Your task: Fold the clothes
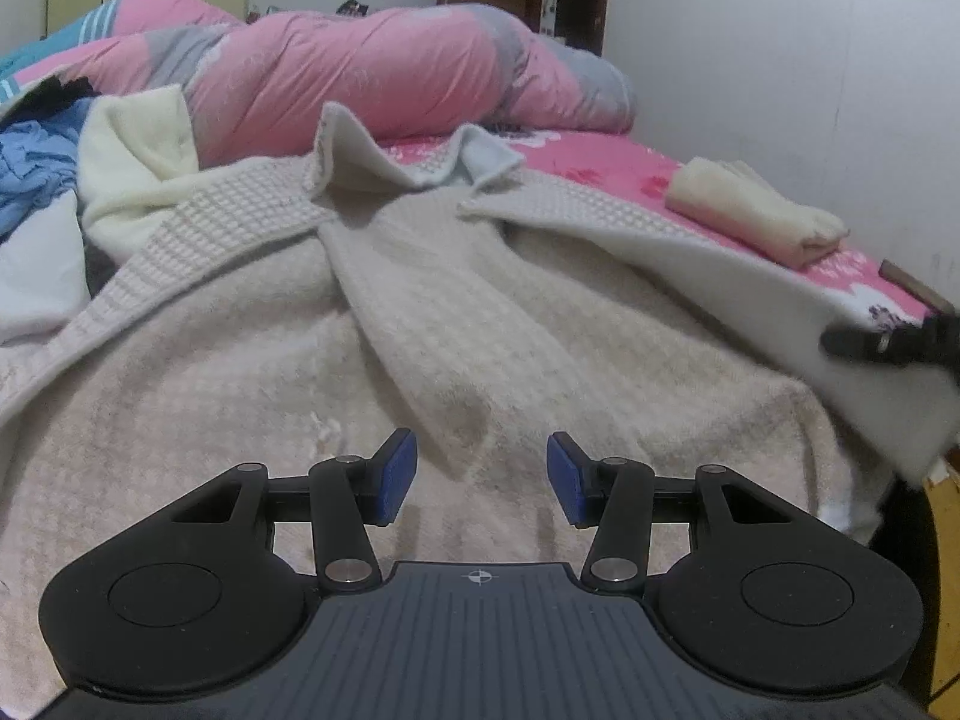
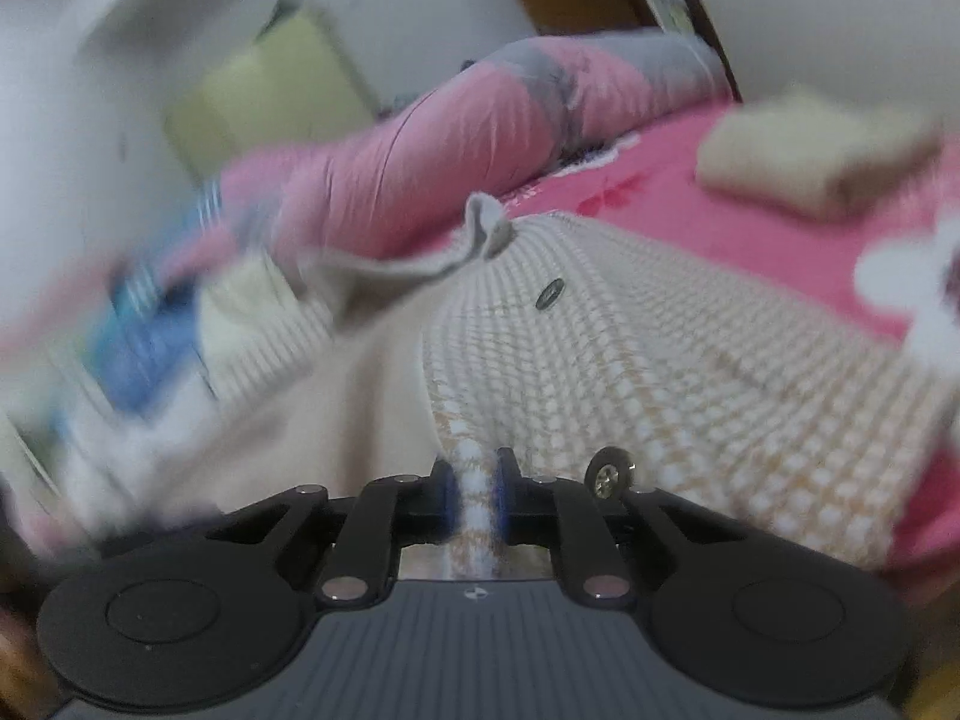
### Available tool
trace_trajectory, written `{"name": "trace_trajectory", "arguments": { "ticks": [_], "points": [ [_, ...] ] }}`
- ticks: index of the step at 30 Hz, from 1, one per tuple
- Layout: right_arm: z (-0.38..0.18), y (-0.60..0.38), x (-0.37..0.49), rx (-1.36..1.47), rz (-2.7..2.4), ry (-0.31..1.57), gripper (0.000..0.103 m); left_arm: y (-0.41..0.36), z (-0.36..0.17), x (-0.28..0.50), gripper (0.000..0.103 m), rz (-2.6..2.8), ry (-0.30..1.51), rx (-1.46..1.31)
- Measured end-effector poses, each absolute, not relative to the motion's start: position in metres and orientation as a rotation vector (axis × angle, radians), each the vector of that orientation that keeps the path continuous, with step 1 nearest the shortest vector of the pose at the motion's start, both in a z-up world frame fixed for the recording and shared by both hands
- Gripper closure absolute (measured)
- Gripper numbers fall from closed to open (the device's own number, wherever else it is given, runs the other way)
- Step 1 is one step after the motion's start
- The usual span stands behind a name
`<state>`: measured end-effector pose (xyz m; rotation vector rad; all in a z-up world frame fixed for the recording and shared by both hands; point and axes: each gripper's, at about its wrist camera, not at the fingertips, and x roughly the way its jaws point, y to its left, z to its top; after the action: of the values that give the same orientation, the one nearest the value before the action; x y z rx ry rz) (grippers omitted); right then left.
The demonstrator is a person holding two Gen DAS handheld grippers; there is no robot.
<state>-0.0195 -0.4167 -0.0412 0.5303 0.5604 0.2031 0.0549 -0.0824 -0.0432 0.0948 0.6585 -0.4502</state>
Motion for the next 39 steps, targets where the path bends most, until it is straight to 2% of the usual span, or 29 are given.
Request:
{"name": "trace_trajectory", "arguments": {
  "ticks": [10, 16, 19, 22, 27, 30, 36, 39],
  "points": [
    [-0.059, -0.518, 0.023, 0.919, 0.197, 0.492, 0.095, -0.099, -0.057, 0.060, 0.055, -0.445, 0.703, 0.161],
    [0.044, -0.595, 0.077, 0.840, 0.138, 0.230, 0.095, -0.117, -0.047, 0.080, 0.055, -0.479, 0.670, 0.139],
    [0.071, -0.619, 0.084, 0.770, 0.038, 0.135, 0.095, -0.127, -0.049, 0.088, 0.055, -0.492, 0.673, 0.125],
    [0.044, -0.642, 0.082, 0.822, -0.072, 0.152, 0.095, -0.131, -0.061, 0.091, 0.055, -0.494, 0.702, 0.140],
    [-0.059, -0.670, 0.080, 0.881, -0.351, 0.440, 0.094, -0.127, -0.069, 0.093, 0.052, -0.506, 0.721, 0.148],
    [-0.077, -0.663, 0.072, 0.897, -0.390, 0.481, 0.090, -0.123, -0.069, 0.095, 0.052, -0.508, 0.725, 0.135],
    [-0.005, -0.621, 0.063, 0.622, -0.438, 0.263, 0.087, -0.113, -0.067, 0.091, 0.050, -0.484, 0.726, 0.119],
    [0.020, -0.589, 0.068, 0.595, -0.261, 0.233, 0.086, -0.105, -0.066, 0.084, 0.049, -0.461, 0.724, 0.097]
  ]
}}
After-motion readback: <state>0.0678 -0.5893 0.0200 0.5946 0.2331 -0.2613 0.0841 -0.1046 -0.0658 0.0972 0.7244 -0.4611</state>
